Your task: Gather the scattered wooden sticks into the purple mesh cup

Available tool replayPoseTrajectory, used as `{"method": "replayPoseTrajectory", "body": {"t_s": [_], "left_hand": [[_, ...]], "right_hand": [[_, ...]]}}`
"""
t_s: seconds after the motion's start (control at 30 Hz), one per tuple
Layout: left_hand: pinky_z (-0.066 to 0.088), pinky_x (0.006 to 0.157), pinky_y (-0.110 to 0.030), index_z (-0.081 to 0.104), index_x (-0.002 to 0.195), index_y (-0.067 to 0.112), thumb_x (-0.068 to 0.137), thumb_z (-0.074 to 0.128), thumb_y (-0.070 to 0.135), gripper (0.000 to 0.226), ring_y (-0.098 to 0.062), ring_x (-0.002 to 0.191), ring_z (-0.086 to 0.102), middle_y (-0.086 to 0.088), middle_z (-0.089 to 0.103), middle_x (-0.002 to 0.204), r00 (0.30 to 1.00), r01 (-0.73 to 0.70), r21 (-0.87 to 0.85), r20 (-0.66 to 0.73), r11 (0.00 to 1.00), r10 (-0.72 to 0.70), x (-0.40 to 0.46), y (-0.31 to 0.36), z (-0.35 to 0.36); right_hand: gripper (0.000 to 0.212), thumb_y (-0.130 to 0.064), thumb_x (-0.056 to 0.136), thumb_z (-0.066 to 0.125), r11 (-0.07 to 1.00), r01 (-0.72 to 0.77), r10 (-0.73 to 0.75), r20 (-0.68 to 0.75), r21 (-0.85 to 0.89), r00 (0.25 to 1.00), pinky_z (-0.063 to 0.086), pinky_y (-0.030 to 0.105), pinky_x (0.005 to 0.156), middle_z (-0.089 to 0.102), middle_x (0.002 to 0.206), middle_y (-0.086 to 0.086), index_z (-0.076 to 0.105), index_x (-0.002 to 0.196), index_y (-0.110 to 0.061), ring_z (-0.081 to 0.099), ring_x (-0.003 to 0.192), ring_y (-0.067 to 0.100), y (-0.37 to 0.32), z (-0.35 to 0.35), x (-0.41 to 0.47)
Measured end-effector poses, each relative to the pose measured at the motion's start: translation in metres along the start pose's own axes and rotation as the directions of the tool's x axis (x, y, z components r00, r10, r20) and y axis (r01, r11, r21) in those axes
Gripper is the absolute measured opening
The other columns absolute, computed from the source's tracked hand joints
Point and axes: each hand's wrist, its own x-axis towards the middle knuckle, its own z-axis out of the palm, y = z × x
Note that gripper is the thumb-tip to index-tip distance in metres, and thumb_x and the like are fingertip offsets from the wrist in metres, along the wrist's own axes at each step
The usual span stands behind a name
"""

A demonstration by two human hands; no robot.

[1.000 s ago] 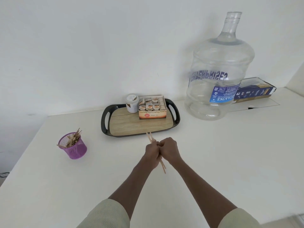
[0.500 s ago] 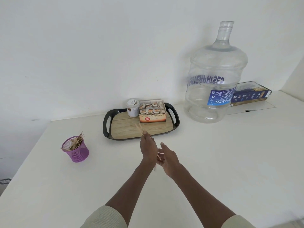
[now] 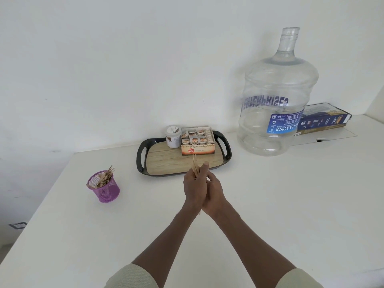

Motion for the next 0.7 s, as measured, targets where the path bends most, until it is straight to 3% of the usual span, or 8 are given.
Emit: {"method": "replayPoseTrajectory", "body": {"t_s": [0.1,0.17,0.23,0.37,0.47,0.53,0.6,0.7], "left_hand": [[0.036,0.060,-0.037,0.037,0.059,0.007,0.091,0.062,0.042,0.053,-0.023,0.056,0.034,-0.010,0.035,0.057,0.999,-0.011,-0.053,-0.042,0.999,0.009,-0.002,0.006,-0.003],[0.035,0.061,-0.037,0.034,0.062,-0.002,0.090,0.064,0.039,0.058,-0.026,0.058,0.032,-0.011,0.033,0.058,0.998,-0.022,-0.070,-0.056,0.997,0.018,-0.003,0.007,-0.005],[0.039,0.061,-0.037,0.039,0.064,-0.006,0.086,0.068,0.039,0.058,-0.026,0.059,0.037,-0.011,0.038,0.059,0.999,-0.015,-0.069,-0.047,0.998,0.012,-0.004,0.006,-0.007],[0.048,0.062,-0.035,0.053,0.052,0.018,0.081,0.071,0.042,0.041,-0.015,0.054,0.051,-0.001,0.051,0.052,0.997,0.062,-0.058,-0.044,0.996,-0.065,-0.003,0.002,-0.012],[0.046,0.055,-0.032,0.055,0.058,0.014,0.079,0.070,0.045,0.040,-0.016,0.048,0.052,-0.004,0.052,0.050,0.979,0.174,-0.158,-0.083,0.972,-0.188,0.001,0.001,-0.020],[0.042,0.048,-0.027,0.055,0.061,0.013,0.078,0.070,0.044,0.038,-0.012,0.041,0.050,0.001,0.052,0.046,0.952,0.241,-0.248,-0.127,0.938,-0.278,0.007,0.000,-0.027],[0.037,0.044,-0.025,0.053,0.068,0.015,0.077,0.072,0.041,0.034,-0.009,0.038,0.042,0.006,0.046,0.046,0.915,0.290,-0.330,-0.180,0.898,-0.362,0.012,-0.003,-0.037],[0.030,0.040,-0.022,0.049,0.071,0.015,0.079,0.071,0.039,0.034,-0.008,0.033,0.032,0.009,0.039,0.040,0.855,0.375,-0.395,-0.202,0.839,-0.477,0.018,-0.014,-0.056]], "right_hand": [[0.058,-0.047,0.101,0.035,0.999,-0.022,0.021,-0.024,-0.033,0.999,0.050,0.038,0.095,0.069,0.121,0.013,0.064,0.126,-0.004,0.068,0.112,0.026,0.002,-0.006,0.000],[0.061,-0.049,0.100,0.034,1.000,-0.021,0.020,-0.042,-0.021,0.999,0.050,0.040,0.096,0.066,0.127,0.014,0.063,0.129,-0.004,0.067,0.114,0.028,0.005,-0.008,0.001],[0.058,-0.049,0.100,0.037,1.000,-0.014,0.015,-0.064,0.022,0.998,0.050,0.040,0.098,0.066,0.125,0.008,0.062,0.127,-0.004,0.066,0.116,0.026,0.008,-0.009,0.004],[0.048,-0.048,0.099,0.043,0.997,0.003,-0.007,-0.048,-0.076,0.999,0.056,0.035,0.081,0.073,0.091,0.008,0.069,0.108,-0.009,0.073,0.089,0.024,0.008,0.000,0.007],[0.049,-0.041,0.100,0.047,0.968,-0.017,-0.019,-0.140,-0.251,0.990,0.052,0.037,0.098,0.068,0.112,0.017,0.065,0.122,-0.001,0.067,0.104,0.028,0.009,0.003,0.009],[0.041,-0.027,0.100,0.050,0.906,0.030,-0.119,-0.187,-0.422,0.975,0.051,0.035,0.092,0.065,0.107,0.023,0.065,0.116,0.008,0.062,0.095,0.029,0.005,-0.001,0.012],[0.021,-0.013,0.094,0.058,0.780,0.069,-0.268,-0.233,-0.622,0.935,0.054,0.033,0.075,0.065,0.088,0.021,0.068,0.093,0.006,0.061,0.074,0.025,-0.003,-0.004,0.011],[0.008,0.000,0.079,0.066,0.576,-0.036,-0.450,-0.353,-0.816,0.821,0.049,0.030,0.058,0.059,0.071,0.017,0.061,0.073,-0.001,0.051,0.053,0.021,-0.020,-0.023,0.012]]}}
